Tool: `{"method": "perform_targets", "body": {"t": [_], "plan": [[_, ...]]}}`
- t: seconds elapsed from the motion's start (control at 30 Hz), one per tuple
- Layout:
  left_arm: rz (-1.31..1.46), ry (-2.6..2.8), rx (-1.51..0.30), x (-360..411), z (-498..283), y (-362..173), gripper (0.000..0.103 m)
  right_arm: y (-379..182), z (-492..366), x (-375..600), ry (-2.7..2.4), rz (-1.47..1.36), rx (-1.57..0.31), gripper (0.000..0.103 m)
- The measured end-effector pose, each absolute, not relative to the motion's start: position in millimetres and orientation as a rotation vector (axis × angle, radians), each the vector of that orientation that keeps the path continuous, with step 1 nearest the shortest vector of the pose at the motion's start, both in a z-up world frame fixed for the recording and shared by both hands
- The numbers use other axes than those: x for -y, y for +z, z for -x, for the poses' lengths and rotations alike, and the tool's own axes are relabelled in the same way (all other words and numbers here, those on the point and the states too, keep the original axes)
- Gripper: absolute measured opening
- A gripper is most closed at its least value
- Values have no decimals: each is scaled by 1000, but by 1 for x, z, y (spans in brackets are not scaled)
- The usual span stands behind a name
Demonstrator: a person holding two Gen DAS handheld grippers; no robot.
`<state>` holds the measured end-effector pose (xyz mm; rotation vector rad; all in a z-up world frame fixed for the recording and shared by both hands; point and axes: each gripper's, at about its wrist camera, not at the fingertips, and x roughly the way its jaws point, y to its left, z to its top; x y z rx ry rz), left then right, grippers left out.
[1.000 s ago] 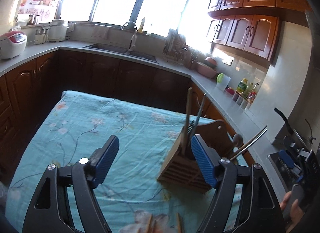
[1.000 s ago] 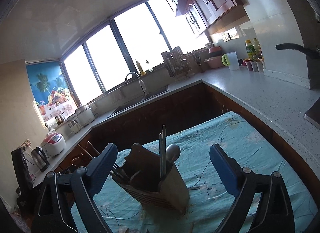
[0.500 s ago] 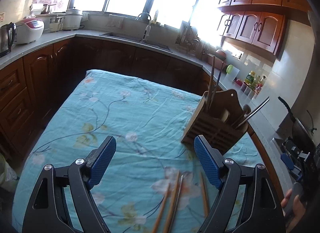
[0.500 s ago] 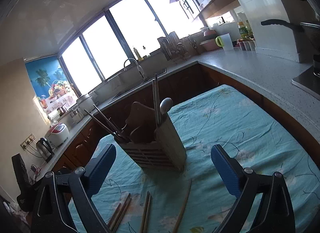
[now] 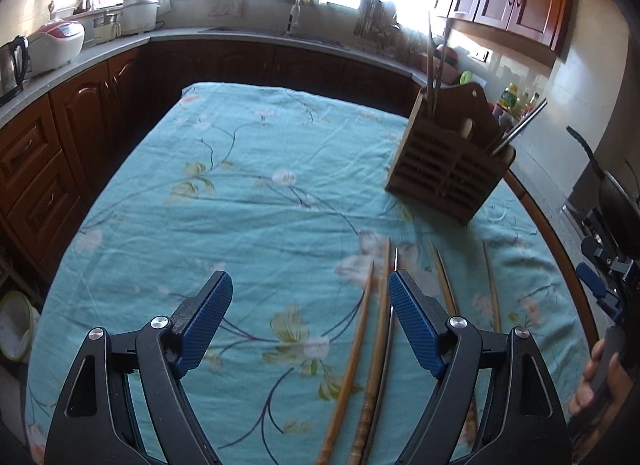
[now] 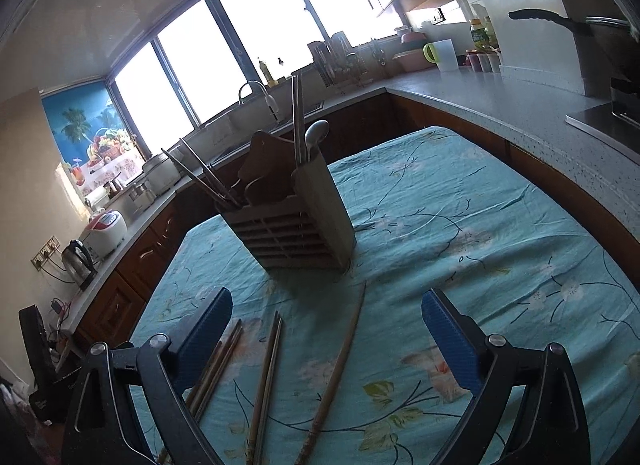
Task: Organize utensils
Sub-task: 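Grasp a wooden chopstick with the left tool while the right tool grasps another chopstick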
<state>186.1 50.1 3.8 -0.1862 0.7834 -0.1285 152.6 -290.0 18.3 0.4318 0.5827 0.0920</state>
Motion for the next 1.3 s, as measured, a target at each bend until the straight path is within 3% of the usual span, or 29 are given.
{"method": "perform_targets", "body": {"t": [0.5, 0.6, 0.67, 0.77, 0.9, 1.03, 1.3], "plan": [[91, -148, -878, -33, -199, -16, 82, 2, -160, 260, 129, -360, -667, 96], [69, -159, -902, -28, -205, -20, 77, -1, -166, 257, 133, -355, -689, 95], [61, -169, -921, -26, -209, -22, 71, -2, -170, 253, 148, -354, -697, 90], [46, -184, -943, -21, -216, -26, 64, -4, -179, 242, 172, -336, -721, 74], [28, -200, -968, -14, -224, -30, 57, -9, -192, 224, 229, -330, -759, 45], [19, -223, -991, -9, -232, -35, 50, -18, -208, 206, 275, -316, -808, 27], [16, -264, -1034, -1, -245, -45, 37, -42, -236, 182, 308, -289, -897, 18]]}}
